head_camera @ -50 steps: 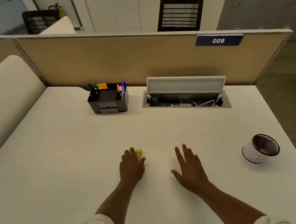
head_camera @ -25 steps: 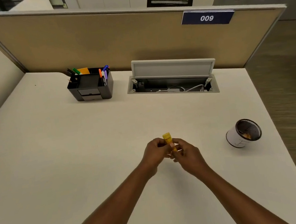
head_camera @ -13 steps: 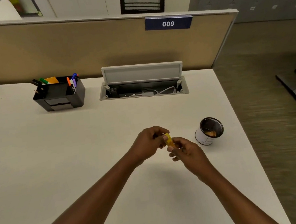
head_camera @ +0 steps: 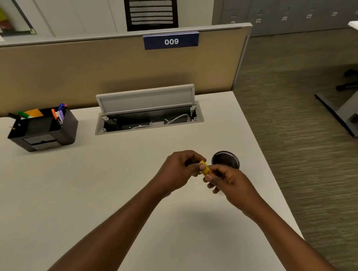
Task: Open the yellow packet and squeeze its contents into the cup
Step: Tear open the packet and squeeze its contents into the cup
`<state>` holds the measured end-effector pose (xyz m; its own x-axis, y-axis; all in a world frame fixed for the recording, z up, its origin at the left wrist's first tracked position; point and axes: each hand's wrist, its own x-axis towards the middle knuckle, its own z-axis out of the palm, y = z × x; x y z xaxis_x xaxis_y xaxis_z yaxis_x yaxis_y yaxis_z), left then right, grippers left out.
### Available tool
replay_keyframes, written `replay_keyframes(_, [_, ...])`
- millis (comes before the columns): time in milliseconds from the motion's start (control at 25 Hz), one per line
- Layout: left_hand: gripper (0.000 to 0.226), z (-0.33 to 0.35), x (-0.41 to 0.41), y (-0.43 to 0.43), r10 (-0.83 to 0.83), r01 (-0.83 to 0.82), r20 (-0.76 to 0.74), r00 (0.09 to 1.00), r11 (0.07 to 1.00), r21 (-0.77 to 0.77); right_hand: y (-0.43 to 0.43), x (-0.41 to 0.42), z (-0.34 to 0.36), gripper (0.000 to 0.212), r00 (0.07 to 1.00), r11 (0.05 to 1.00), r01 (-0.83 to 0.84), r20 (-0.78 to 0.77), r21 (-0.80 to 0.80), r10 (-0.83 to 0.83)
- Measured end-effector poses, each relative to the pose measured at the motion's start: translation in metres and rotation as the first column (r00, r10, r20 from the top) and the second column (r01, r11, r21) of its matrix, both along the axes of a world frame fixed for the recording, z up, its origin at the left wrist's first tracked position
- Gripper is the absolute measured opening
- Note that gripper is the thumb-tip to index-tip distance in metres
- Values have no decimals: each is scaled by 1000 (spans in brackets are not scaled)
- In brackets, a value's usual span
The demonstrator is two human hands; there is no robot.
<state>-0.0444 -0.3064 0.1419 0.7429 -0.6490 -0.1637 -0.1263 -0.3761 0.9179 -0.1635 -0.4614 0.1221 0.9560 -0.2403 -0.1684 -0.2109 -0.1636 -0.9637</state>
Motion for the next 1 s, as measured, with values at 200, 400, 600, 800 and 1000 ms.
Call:
replay_keyframes(200, [12, 5, 8, -28, -37, 37, 17, 999, 999, 40, -24, -1, -3, 25, 999, 996, 45, 34, -75, -42])
replay_keyframes(400, [10, 8, 16, -48, -78, 77, 12, 997, 995, 69, -46, 2, -4, 25, 998, 990, 52, 53, -135, -45])
replay_keyframes(600, [10, 16, 25, -67, -121, 118, 23, 992, 989, 89, -61, 8, 0, 26, 991, 991, 48, 130, -126, -31])
replay_keyframes(800, [18, 22, 33, -78, -133, 133, -4, 991, 989, 57, -64, 17, 1, 19, 994, 994, 94, 47, 48, -96])
replay_keyframes(1000, [27, 5, 23, -84, -98, 97, -90, 991, 995, -21, -64, 22, 0, 39, 976, 882, 195, -171, 430, -132])
